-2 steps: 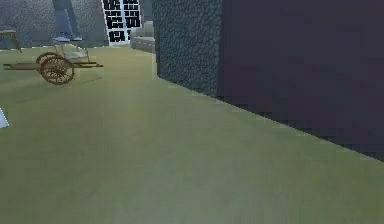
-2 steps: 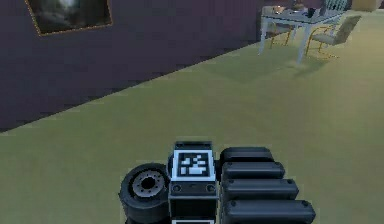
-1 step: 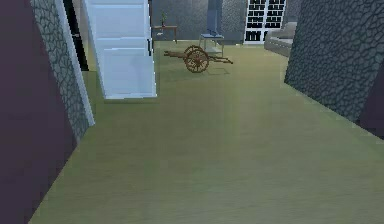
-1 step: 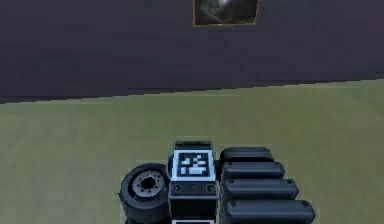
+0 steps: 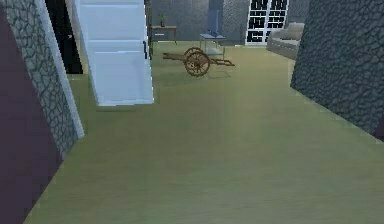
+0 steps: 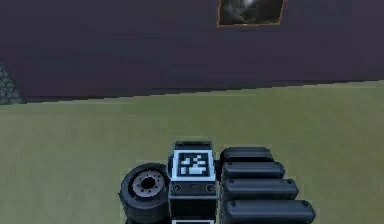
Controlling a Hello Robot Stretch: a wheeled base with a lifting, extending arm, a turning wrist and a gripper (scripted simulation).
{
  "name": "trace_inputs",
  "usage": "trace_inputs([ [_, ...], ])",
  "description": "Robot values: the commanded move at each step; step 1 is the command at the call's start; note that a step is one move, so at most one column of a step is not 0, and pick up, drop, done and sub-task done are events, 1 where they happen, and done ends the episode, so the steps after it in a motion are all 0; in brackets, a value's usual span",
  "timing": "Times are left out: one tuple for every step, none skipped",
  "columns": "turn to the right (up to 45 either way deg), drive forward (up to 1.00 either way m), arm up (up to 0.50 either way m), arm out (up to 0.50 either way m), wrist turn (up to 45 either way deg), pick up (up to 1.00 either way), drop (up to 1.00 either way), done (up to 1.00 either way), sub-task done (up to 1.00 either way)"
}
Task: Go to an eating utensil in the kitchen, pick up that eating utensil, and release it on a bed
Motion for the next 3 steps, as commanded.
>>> trace_inputs([
  [-45.0,0.0,0.0,0.0,0.0,0.0,0.0,0.0,0.0],
  [-15.0,0.0,0.0,0.0,0.0,0.0,0.0,0.0,0.0],
  [0.0,0.2,0.0,0.0,0.0,0.0,0.0,0.0,0.0],
])
